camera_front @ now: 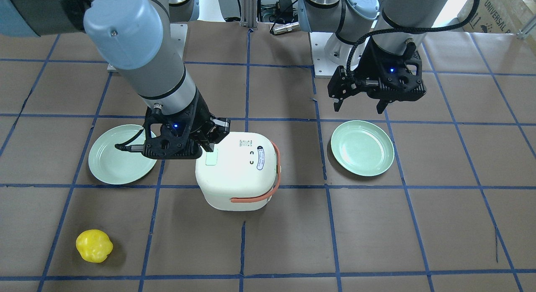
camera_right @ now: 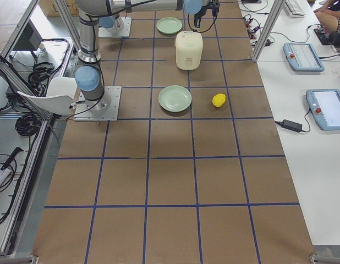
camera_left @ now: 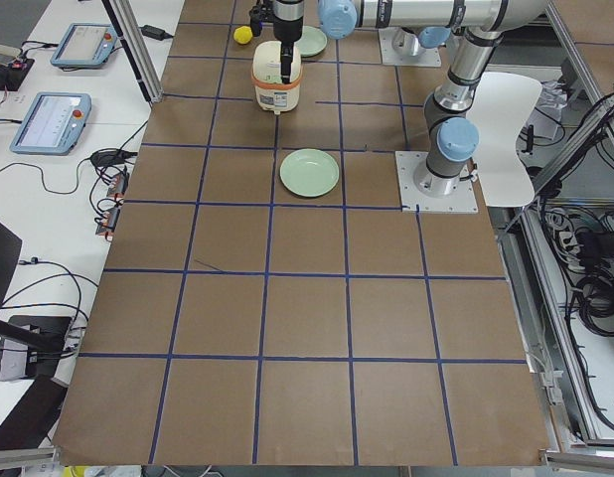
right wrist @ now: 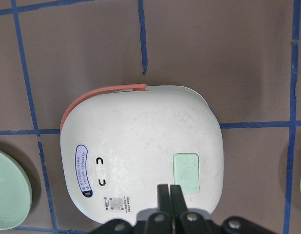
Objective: Press rice cooker button
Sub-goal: 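Lower the right gripper onto the green lid-release button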
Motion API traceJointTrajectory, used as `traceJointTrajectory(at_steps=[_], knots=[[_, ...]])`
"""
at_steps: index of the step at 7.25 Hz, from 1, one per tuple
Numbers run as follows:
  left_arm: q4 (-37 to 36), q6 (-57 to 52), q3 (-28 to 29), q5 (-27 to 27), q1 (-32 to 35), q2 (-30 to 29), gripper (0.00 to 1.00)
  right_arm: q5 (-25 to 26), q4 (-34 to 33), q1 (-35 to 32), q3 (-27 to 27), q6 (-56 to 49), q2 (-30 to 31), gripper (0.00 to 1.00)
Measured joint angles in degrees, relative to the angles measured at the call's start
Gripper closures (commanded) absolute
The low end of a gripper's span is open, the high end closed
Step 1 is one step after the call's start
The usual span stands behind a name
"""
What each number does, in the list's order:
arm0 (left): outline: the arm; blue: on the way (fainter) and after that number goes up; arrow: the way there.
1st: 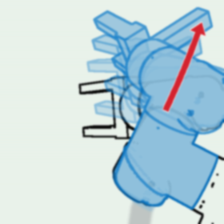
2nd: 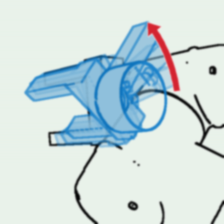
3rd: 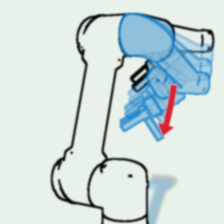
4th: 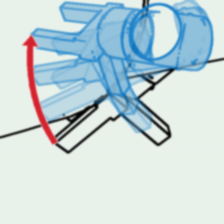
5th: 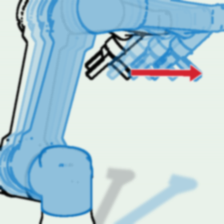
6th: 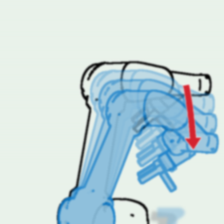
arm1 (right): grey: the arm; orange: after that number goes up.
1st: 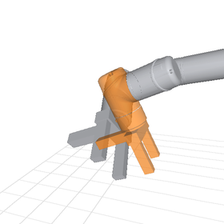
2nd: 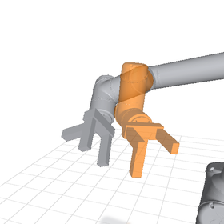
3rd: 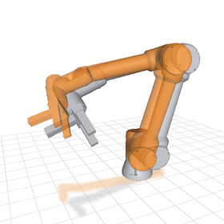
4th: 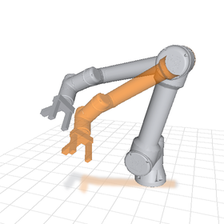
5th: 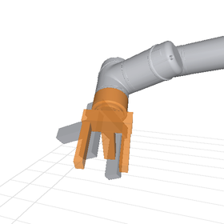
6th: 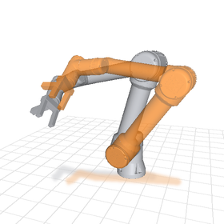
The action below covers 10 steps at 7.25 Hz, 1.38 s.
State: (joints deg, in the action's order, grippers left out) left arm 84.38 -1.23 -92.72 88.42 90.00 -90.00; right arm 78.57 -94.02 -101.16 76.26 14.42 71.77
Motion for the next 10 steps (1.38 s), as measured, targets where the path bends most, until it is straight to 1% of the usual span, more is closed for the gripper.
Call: traceJointTrajectory(at_steps=[2, 4, 10], knots=[[0.00, 0.00, 0.00, 0.01, -0.04, 0.00, 0.00, -0.40, -2.04, 0.04, 0.58, -0.27, -1.56, 0.87], [0.00, 0.00, 0.00, 0.02, -0.04, 0.00, 0.00, -0.43, -2.70, 0.01, 1.20, -0.03, -2.38, 0.87], [0.00, 0.00, 0.00, 0.04, -0.08, 0.00, 0.00, 0.43, -2.75, 0.11, 5.16, 0.41, -1.72, 0.88]])
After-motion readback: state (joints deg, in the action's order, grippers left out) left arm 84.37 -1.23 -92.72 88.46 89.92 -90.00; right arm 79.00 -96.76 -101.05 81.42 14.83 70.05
